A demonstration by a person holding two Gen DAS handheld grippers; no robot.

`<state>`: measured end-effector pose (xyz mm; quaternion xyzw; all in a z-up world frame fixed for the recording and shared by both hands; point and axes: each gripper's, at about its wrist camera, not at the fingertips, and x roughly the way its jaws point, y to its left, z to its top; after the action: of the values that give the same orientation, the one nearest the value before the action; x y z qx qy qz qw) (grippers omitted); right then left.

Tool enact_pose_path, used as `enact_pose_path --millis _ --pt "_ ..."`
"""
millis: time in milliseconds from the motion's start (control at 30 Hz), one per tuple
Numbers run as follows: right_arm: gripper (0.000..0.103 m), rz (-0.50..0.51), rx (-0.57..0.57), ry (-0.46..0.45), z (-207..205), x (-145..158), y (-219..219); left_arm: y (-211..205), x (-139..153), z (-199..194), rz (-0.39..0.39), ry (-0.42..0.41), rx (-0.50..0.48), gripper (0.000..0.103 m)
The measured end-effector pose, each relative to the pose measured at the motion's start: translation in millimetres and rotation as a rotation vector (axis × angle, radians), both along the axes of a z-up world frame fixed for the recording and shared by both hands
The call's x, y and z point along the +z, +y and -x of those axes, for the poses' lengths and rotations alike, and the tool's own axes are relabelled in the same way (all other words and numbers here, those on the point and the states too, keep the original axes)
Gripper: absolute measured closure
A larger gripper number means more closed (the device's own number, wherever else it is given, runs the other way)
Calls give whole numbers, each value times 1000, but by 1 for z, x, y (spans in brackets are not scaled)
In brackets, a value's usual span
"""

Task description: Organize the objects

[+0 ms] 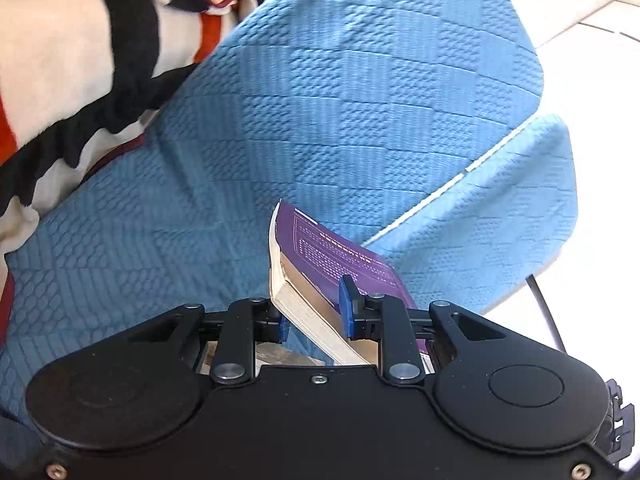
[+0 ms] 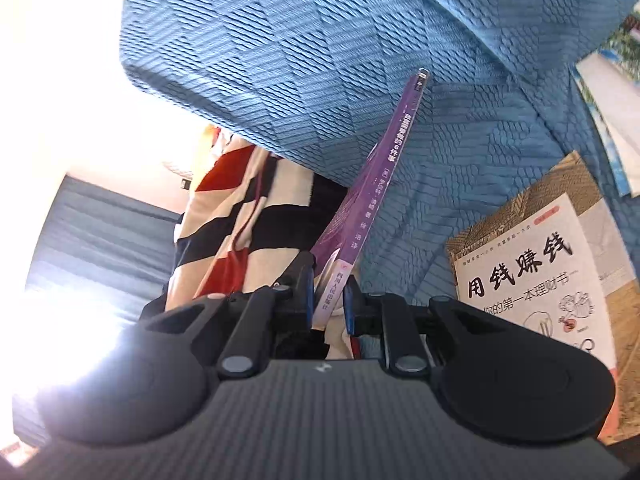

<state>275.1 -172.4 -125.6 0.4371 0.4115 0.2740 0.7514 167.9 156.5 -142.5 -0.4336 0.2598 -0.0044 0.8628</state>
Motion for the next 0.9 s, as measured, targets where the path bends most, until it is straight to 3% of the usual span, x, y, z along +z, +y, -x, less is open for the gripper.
enact_pose_path --millis 233,433,900 --pt "85 -34 26 -17 20 19 -22 -27 32 25 -65 -16 4 80" --pt "85 -32 48 -33 35 26 -32 -36 40 39 -106 -11 -14 80" --pt "85 -10 44 78 62 -21 -55 -59 -9 56 -61 121 -64 80"
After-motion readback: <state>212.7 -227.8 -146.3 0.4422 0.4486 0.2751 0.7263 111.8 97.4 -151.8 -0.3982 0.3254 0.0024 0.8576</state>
